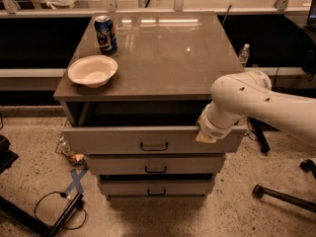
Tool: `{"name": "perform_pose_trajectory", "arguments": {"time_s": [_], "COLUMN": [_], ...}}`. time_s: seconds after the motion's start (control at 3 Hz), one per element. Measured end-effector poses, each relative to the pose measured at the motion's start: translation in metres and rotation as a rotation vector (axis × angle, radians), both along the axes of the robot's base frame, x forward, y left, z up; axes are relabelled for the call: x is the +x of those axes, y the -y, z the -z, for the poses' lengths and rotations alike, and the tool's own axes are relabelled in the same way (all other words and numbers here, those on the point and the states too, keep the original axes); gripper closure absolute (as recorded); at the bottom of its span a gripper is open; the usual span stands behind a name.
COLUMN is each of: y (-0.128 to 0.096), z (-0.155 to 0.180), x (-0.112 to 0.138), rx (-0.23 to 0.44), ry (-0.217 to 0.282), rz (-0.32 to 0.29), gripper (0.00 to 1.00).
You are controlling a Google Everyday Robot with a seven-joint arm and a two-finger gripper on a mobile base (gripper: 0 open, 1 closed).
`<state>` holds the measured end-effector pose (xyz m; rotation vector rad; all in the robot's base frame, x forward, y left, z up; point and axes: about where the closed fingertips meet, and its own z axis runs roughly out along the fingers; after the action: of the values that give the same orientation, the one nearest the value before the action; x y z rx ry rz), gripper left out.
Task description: Open top drawer
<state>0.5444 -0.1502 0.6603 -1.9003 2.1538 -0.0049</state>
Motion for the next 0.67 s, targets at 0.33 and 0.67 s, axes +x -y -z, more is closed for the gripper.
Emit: {"name": "perform_pose_trajectory", "arguments": {"time_s": [0.33, 0.67], "y": [0.0, 0.0], "z": [-0.0045, -0.0065], "x": [-0.0001, -0.0002], "rx": [0.0, 0.0], "ry": [0.0, 0.0], "rz": [0.0, 0.0], "gripper": [1.0, 1.0]}}
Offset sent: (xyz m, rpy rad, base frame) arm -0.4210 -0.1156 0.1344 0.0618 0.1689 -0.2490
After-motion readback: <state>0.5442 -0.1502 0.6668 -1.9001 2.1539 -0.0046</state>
